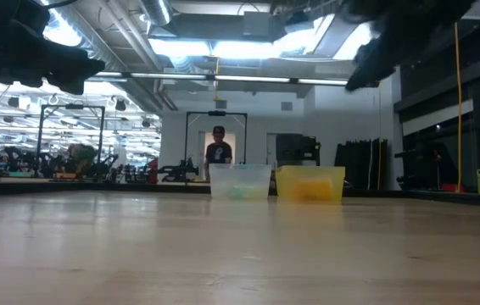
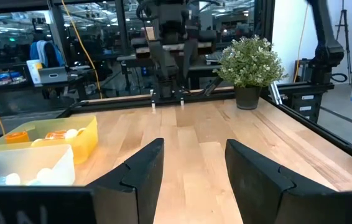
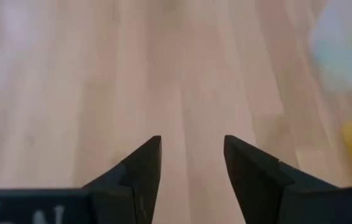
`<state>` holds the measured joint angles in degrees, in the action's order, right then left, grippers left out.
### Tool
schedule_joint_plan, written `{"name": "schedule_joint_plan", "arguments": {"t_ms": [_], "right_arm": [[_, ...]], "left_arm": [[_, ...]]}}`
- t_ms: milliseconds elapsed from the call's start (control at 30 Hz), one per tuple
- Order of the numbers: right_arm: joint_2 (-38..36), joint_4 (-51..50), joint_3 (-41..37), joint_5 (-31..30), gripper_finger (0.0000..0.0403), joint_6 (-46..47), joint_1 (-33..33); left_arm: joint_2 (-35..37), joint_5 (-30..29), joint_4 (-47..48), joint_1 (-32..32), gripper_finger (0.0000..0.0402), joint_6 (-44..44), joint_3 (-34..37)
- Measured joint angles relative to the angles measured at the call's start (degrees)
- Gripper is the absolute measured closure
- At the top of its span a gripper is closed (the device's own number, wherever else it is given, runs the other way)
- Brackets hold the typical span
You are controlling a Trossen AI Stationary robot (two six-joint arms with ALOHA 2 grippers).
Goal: Pick and place medicine bottles into bin by pill shape (circle, oval)
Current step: Return to home position
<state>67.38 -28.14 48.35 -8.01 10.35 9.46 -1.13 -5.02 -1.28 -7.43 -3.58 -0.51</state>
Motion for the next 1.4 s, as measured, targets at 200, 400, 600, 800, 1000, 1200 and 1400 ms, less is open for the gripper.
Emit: {"name": "schedule_joint_plan", "arguments": {"t_ms": [200,400,600,800,1000,1200,1400], "right_arm": [[-18.9,13.1,-14.0,-0.2,0.0227,0.0,1.7],[-36.5,19.4,-24.4,-2.2,0.0227,-0.7,2.4],[-52.9,26.3,-35.7,-2.0,0.0227,-3.2,2.5],[-66.1,25.8,-41.3,-2.2,0.0227,-6.4,2.5],[-66.9,26.7,-43.2,-2.7,0.0227,-8.1,2.5],[-67.3,28.8,-46.0,-3.0,0.0227,-11.8,2.5],[-67.2,29.1,-47.2,-1.6,0.0227,-11.1,2.5]], "left_arm": [[0.0,0.0,0.0,0.0,0.0237,0.0,0.0],[0.0,0.0,0.0,0.0,0.0237,0.0,0.0],[0.0,0.0,0.0,0.0,0.0237,0.0,0.0],[0.0,0.0,0.0,0.0,0.0237,0.0,0.0],[0.0,0.0,0.0,0.0,0.0237,0.0,0.0],[0.0,0.0,0.0,0.0,0.0237,0.0,0.0],[0.0,0.0,0.0,0.0,0.0237,0.0,0.0]]}}
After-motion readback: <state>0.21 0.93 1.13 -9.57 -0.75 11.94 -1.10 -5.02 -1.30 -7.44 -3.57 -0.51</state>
